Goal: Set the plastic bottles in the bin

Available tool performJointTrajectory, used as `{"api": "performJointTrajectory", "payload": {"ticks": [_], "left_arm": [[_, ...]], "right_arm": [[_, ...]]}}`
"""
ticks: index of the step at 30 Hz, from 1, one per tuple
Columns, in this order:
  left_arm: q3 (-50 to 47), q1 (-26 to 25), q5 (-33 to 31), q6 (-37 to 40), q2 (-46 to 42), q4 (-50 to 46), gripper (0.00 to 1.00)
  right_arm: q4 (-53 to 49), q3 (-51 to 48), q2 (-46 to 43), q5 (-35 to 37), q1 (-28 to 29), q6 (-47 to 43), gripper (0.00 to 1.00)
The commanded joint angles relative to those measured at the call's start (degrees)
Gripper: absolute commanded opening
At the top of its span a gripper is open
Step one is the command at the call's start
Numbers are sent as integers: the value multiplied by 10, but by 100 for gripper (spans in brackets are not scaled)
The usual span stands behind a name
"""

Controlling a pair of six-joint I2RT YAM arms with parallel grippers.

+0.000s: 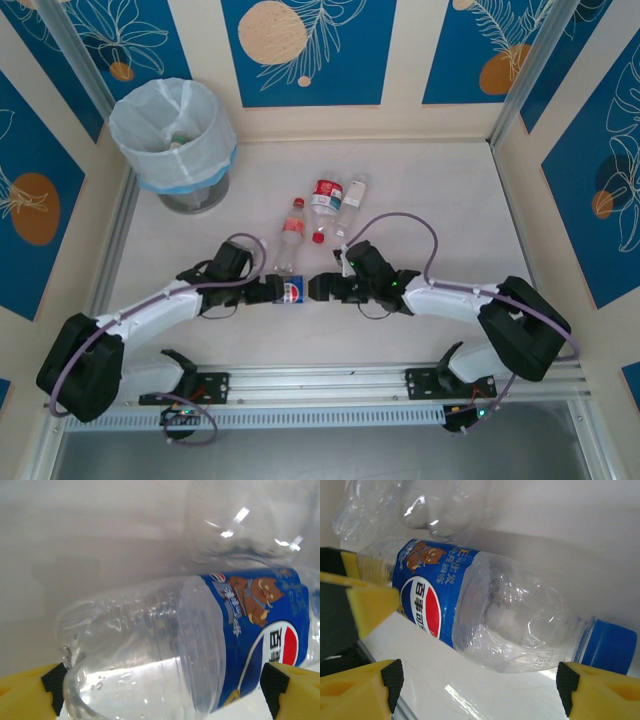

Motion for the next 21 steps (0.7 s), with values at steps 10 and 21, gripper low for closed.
{"api": "performJointTrajectory", "payload": {"ticks": [10, 21], "left_arm": [[97, -122, -104, 85, 6, -132, 99], [163, -22, -77, 146, 26, -89, 99]], "right_arm": [[-123, 8, -81, 17, -56, -65, 84], [-99, -48, -106, 13, -15, -27, 42]]}}
